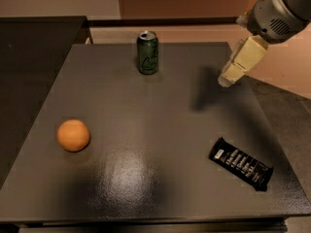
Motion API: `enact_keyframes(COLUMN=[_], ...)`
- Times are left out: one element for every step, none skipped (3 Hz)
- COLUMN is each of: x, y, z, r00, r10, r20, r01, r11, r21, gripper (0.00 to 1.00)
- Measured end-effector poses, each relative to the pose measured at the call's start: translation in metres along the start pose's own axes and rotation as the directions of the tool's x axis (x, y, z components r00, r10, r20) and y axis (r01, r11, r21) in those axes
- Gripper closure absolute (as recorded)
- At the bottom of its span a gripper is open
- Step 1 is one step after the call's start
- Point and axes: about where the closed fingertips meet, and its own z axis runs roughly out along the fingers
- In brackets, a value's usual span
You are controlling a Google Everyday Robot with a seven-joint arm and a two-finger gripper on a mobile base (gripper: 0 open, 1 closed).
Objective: Pick green can
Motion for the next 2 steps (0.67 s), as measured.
enact_keyframes(x=[-0.034,-0.062], y=[-0.042,-0.07], z=[0.028,0.053], r00=[0.99,0.974], r10=[0.044,0.055], r20=[0.136,0.22], r01=[-0.047,-0.066], r11=[0.9987,0.997], r21=[0.019,0.041], gripper=[0.0,0.0])
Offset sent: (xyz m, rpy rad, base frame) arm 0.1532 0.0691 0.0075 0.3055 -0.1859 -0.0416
